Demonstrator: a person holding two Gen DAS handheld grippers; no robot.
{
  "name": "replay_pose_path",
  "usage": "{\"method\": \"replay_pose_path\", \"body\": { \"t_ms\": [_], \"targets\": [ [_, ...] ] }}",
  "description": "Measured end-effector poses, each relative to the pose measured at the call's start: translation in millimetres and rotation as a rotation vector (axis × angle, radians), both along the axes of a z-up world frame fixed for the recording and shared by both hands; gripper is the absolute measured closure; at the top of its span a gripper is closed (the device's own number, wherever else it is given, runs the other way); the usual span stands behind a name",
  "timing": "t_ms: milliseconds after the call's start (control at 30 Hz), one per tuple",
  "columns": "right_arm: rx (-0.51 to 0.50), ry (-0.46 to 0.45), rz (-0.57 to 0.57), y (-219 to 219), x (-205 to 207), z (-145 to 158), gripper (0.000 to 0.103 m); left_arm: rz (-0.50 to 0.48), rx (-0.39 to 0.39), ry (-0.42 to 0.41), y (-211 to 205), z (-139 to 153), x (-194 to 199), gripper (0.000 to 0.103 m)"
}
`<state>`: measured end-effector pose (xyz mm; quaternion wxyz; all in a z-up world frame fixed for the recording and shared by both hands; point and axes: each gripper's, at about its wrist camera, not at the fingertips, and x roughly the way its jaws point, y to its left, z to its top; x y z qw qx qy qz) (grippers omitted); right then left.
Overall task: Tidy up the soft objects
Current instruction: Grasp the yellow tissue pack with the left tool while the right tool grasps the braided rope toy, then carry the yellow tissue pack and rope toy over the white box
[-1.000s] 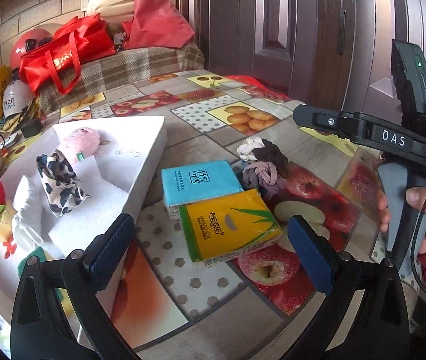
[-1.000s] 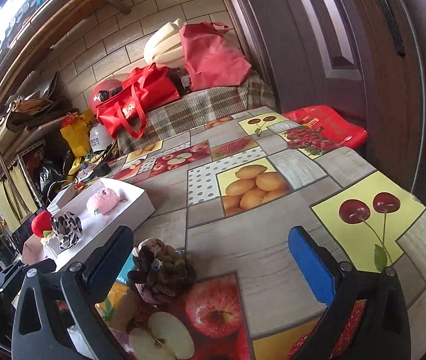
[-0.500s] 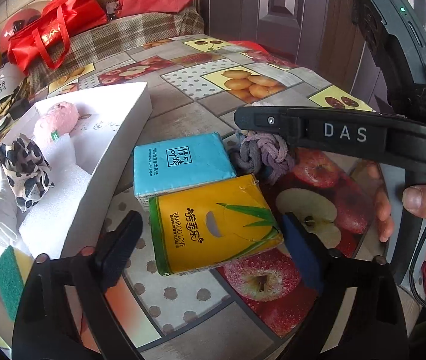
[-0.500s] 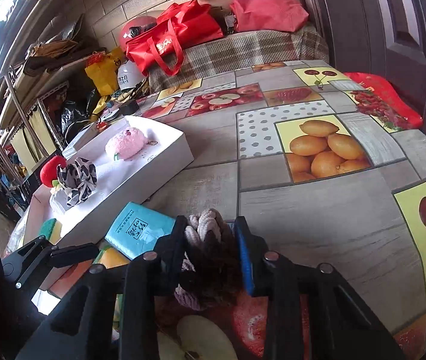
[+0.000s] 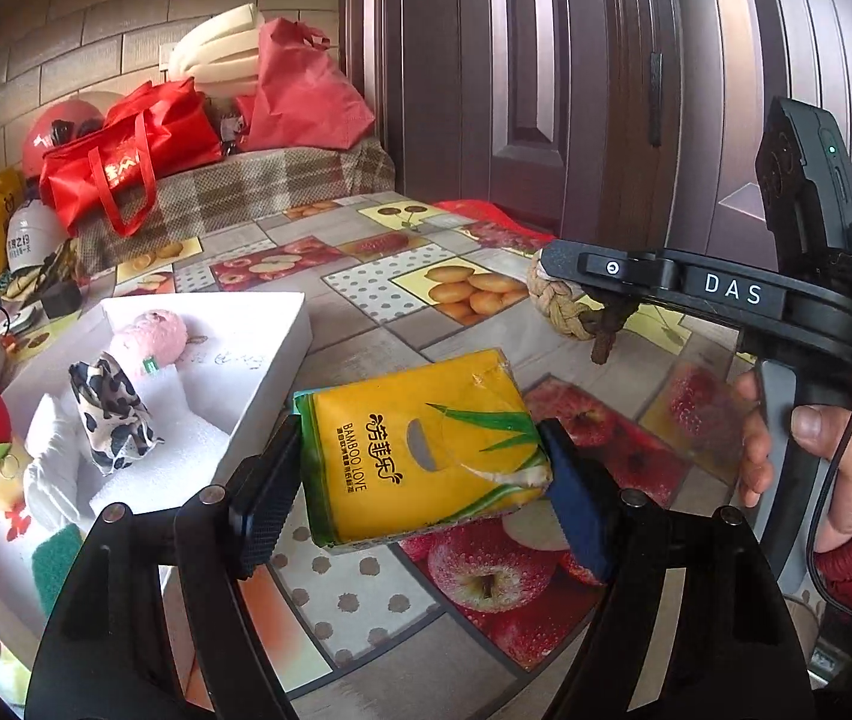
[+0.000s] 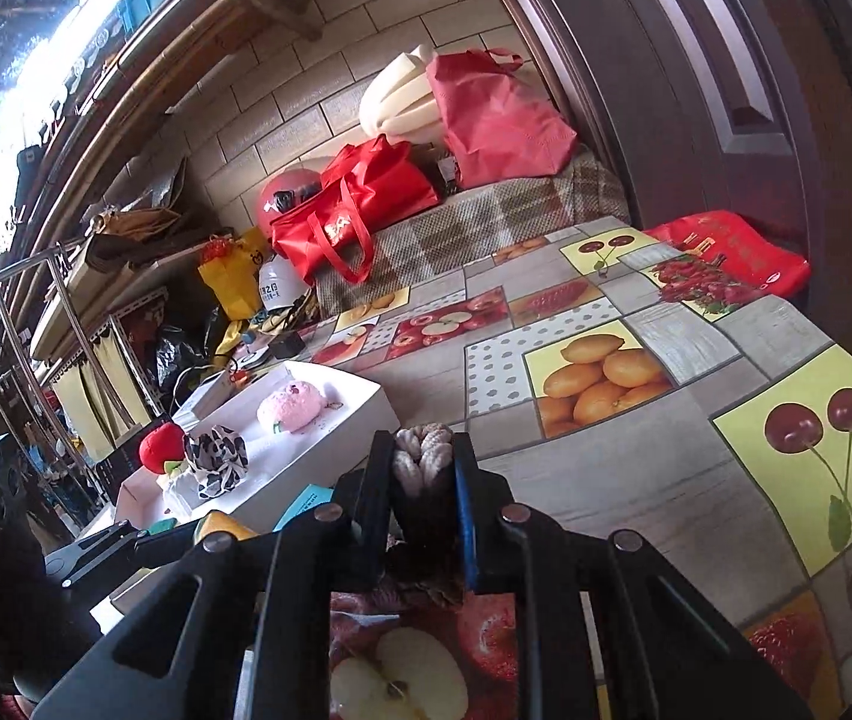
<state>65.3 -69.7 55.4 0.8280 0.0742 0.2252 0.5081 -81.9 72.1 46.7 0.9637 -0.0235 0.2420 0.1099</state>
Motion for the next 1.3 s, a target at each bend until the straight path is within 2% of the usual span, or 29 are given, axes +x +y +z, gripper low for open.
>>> {"method": "replay_pose_path", "body": {
  "t_ms": [100,367,1300],
  "targets": [
    [0.015,-0.052,-0.024,-6.0,-13.5,7.0,0.086,0.015,-0.006,-0.045,3.3,4.2,-6.3,0.026],
    [-0.011,-0.216,-0.041,0.2,-44.6,15.5,0.086,0.128,-0.037,-0.085,20.5,6.2,-15.7,0.026],
    [-0.044,-0.285,-0.011,18.5,-69.1,14.0,0.086,0.231,-0.027,-0.166,33.4,11.0,-40.4,0.026]
  ]
}}
